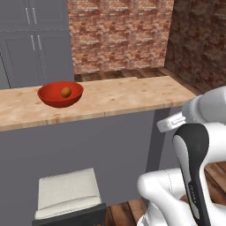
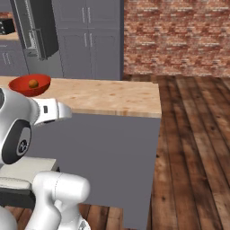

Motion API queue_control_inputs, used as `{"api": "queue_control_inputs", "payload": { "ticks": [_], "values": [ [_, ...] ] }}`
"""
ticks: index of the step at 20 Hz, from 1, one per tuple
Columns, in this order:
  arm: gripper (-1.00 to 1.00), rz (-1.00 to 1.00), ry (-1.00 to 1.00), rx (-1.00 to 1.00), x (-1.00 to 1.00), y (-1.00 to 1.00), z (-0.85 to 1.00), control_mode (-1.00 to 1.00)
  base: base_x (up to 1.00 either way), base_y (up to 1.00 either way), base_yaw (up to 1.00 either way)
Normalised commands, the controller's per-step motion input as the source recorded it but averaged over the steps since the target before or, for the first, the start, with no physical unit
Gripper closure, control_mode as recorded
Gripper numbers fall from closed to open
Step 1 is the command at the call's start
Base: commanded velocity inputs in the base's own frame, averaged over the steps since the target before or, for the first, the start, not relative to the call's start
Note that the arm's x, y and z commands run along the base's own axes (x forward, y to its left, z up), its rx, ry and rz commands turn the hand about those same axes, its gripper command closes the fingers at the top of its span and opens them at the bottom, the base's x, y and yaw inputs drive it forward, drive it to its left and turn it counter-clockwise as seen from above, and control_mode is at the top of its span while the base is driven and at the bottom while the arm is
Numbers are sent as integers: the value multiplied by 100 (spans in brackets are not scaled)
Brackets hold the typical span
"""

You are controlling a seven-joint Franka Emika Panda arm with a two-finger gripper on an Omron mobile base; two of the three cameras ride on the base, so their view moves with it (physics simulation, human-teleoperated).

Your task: Retrieve the tangerine and banana from the fridge and place them into the bowl on the dining table.

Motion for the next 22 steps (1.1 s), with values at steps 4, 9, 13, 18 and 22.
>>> {"api": "queue_control_inputs", "payload": {
  "ticks": [4, 9, 13, 18, 22],
  "values": [
    [-100, 1, 6, 0, 0, 0, -3, -100, 0, 0, 0],
    [-100, 0, 2, -1, -2, 0, -2, -100, 0, 0, 0],
    [-100, 0, 0, 0, -3, 0, 0, 100, -22, -14, 0],
    [-100, 0, 0, 0, 0, 0, 0, 100, -51, -61, -3],
    [-100, 0, 0, 0, 0, 0, 0, 100, -31, -71, -7]
  ]
}}
